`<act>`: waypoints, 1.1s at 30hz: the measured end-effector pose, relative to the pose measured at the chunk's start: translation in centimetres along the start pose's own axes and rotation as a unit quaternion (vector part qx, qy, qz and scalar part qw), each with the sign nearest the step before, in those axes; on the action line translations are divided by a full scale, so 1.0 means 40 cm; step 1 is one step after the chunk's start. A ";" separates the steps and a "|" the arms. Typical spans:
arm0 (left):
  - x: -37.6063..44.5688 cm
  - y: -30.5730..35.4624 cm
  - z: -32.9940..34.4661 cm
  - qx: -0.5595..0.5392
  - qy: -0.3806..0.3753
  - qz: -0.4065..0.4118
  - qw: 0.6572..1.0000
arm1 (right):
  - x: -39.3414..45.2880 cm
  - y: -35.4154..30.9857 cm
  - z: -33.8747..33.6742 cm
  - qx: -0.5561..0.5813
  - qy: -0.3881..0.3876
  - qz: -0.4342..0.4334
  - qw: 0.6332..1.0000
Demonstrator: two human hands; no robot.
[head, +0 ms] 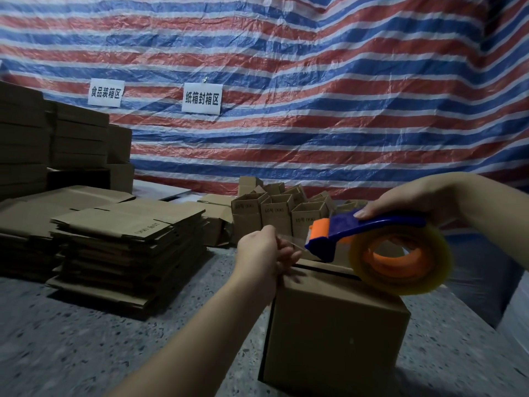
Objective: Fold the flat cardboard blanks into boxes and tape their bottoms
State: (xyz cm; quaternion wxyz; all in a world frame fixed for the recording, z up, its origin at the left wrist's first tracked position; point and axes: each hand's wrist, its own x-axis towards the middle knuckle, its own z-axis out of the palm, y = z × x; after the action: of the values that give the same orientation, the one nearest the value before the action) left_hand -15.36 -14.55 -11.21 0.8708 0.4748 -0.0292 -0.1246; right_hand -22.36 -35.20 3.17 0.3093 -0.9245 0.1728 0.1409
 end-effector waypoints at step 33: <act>0.058 -0.123 -0.137 0.248 -0.017 0.009 0.969 | 0.064 -0.064 0.012 -0.099 -0.023 0.052 0.993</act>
State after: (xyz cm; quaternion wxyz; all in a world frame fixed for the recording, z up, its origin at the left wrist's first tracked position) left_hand -13.10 -13.17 -18.47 0.7261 0.6736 -0.0782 -0.1138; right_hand -19.09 -33.58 3.20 0.2119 -0.9369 0.1989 0.1941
